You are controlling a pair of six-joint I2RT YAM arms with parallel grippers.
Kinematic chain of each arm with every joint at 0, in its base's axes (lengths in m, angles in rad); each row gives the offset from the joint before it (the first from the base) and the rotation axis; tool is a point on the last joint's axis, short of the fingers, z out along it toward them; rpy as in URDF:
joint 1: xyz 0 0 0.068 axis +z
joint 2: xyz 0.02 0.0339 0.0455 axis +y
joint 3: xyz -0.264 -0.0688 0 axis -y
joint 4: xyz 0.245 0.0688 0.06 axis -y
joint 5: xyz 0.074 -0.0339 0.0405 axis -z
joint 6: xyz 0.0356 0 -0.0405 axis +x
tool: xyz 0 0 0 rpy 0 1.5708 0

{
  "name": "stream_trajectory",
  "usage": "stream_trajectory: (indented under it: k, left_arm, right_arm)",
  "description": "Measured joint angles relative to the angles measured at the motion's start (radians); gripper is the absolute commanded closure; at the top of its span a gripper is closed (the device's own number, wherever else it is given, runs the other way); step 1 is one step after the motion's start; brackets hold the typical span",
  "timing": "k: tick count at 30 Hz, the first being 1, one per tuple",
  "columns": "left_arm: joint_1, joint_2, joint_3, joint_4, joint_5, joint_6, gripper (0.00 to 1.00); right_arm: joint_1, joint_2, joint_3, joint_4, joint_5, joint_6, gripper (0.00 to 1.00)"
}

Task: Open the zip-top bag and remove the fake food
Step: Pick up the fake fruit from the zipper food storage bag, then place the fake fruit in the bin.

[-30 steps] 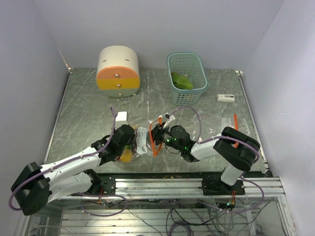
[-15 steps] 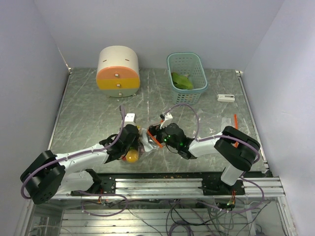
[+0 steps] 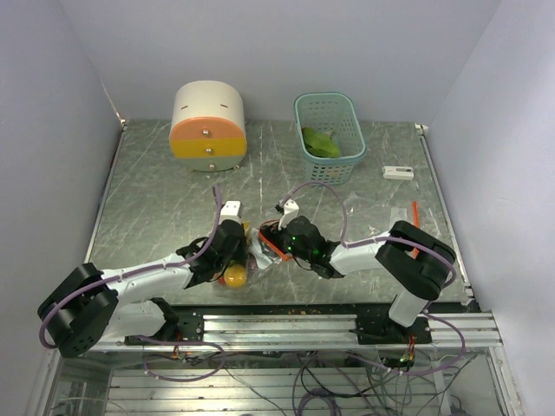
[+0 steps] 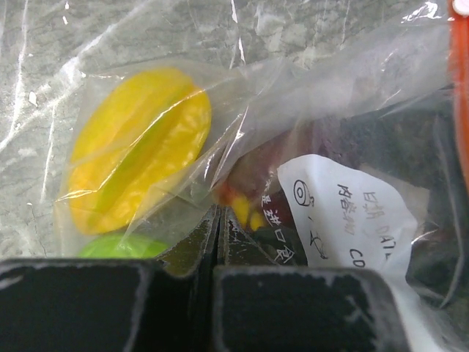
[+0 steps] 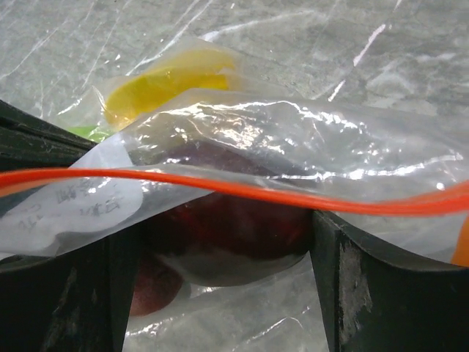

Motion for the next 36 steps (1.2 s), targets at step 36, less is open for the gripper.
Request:
stream_trajectory:
  k: [36]
  left_arm:
    - [0.000, 0.069, -0.063, 0.139, 0.030, -0.042, 0.93]
  right_arm:
    - [-0.610, -0.220, 0.583, -0.584, 0.111, -0.208, 0.24]
